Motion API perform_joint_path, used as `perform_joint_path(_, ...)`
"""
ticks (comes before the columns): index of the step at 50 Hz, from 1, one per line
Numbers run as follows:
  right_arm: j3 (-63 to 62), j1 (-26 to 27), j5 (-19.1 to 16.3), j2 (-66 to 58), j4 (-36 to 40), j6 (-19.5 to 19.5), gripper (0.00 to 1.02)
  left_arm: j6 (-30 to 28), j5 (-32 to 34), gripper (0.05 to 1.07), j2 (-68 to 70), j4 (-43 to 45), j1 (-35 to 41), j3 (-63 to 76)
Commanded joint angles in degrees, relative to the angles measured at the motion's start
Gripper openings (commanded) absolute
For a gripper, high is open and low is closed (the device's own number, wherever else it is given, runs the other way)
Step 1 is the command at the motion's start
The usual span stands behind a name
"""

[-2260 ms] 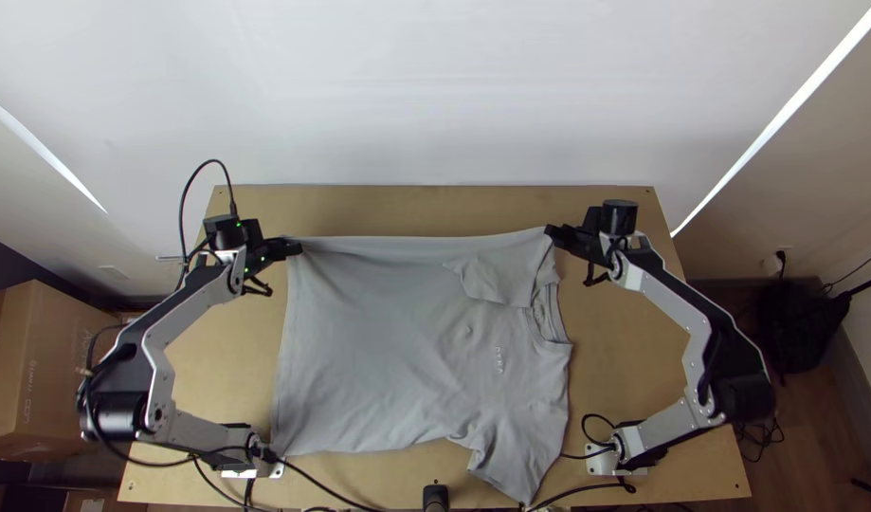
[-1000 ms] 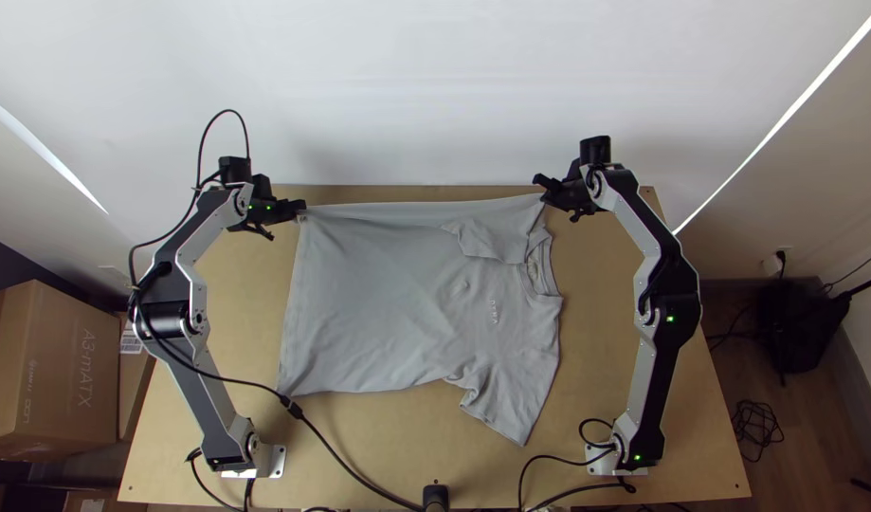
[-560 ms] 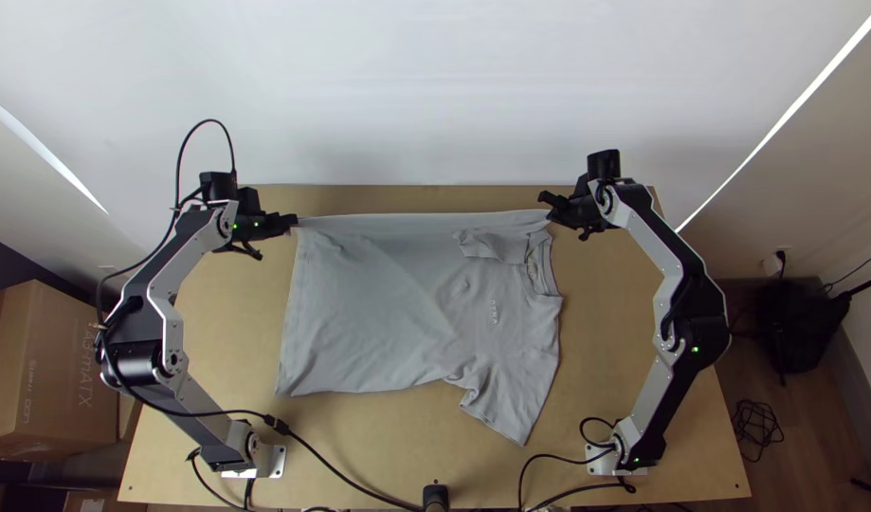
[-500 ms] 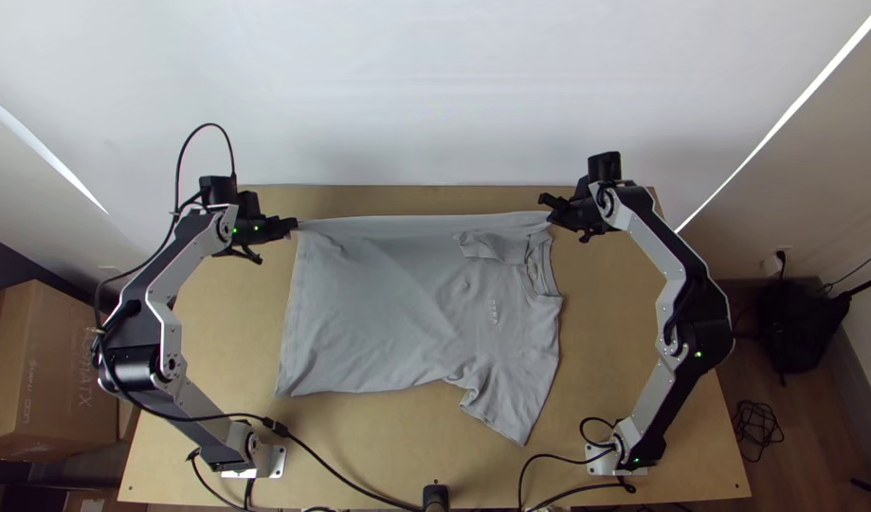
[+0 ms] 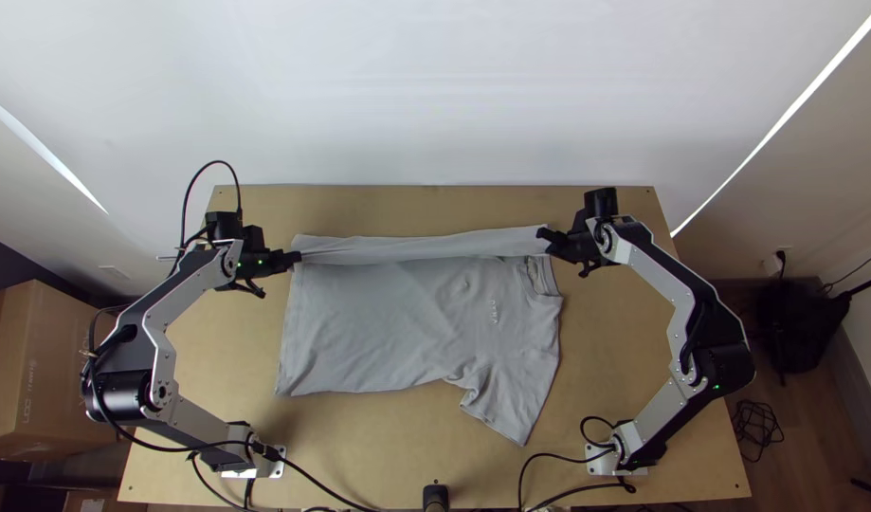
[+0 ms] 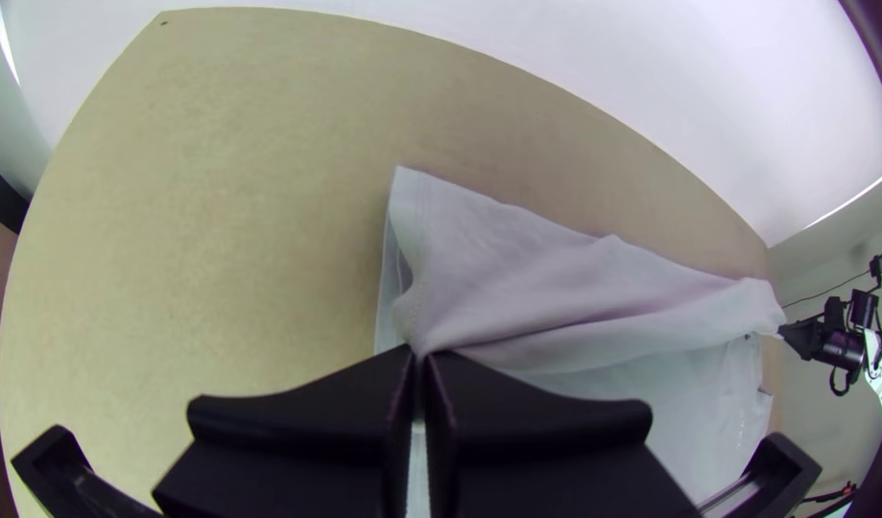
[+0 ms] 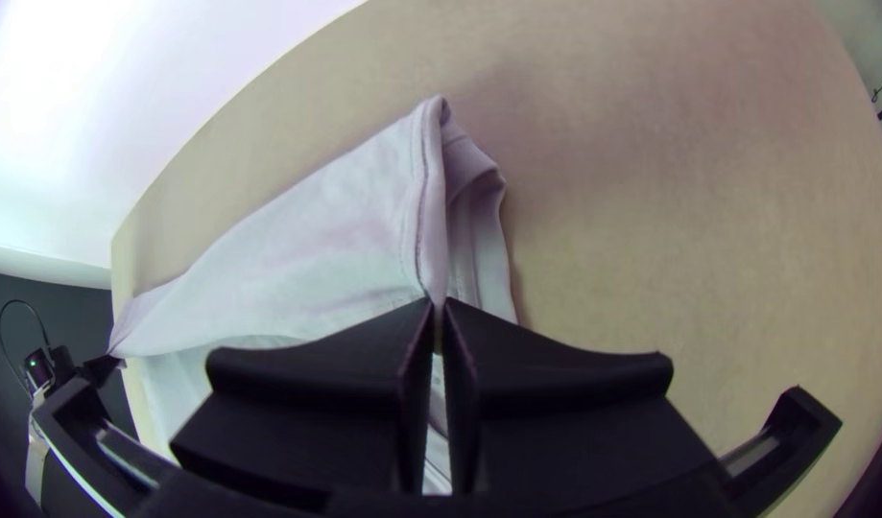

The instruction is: Fold the t-shirt

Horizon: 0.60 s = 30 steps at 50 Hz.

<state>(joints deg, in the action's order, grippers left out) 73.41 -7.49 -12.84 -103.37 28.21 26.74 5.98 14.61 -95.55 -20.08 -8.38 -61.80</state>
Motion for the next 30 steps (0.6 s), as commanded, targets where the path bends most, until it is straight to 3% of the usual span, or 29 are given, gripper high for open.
perform_joint_path(1,-2.7,0.0,0.4,1.8,-1.0,0.1,0.02,-0.3,0.3,0.08,2.9,1.1,0.1,2.7)
perform_joint_path(10,-4.9,0.0,0.4,2.0,-1.3,0.4,0.03,-0.4,0.3,0.08,4.4,1.6,-0.3,4.8)
perform_joint_path(15,-6.3,0.1,0.5,4.1,-1.0,0.5,0.38,-0.5,0.2,0.11,7.0,2.8,-0.8,6.2)
perform_joint_path(17,-6.9,0.5,0.4,5.3,-0.9,0.6,0.52,-0.5,0.2,0.30,7.8,2.6,-0.9,6.3)
perform_joint_path(20,-7.8,1.1,0.4,7.4,-0.4,0.6,0.72,-1.3,0.2,0.71,9.3,2.3,-1.1,6.5)
perform_joint_path(22,-9.0,1.5,0.4,8.9,0.0,0.6,0.79,-1.7,0.2,0.87,9.9,1.8,-1.5,6.4)
perform_joint_path(26,-9.2,2.7,-0.3,10.0,4.0,0.2,0.89,-2.6,0.2,1.02,10.9,1.3,-2.4,6.3)
perform_joint_path(30,-9.9,3.6,-0.6,13.4,8.9,-2.4,0.92,-2.9,0.2,1.02,11.7,1.2,-3.2,6.4)
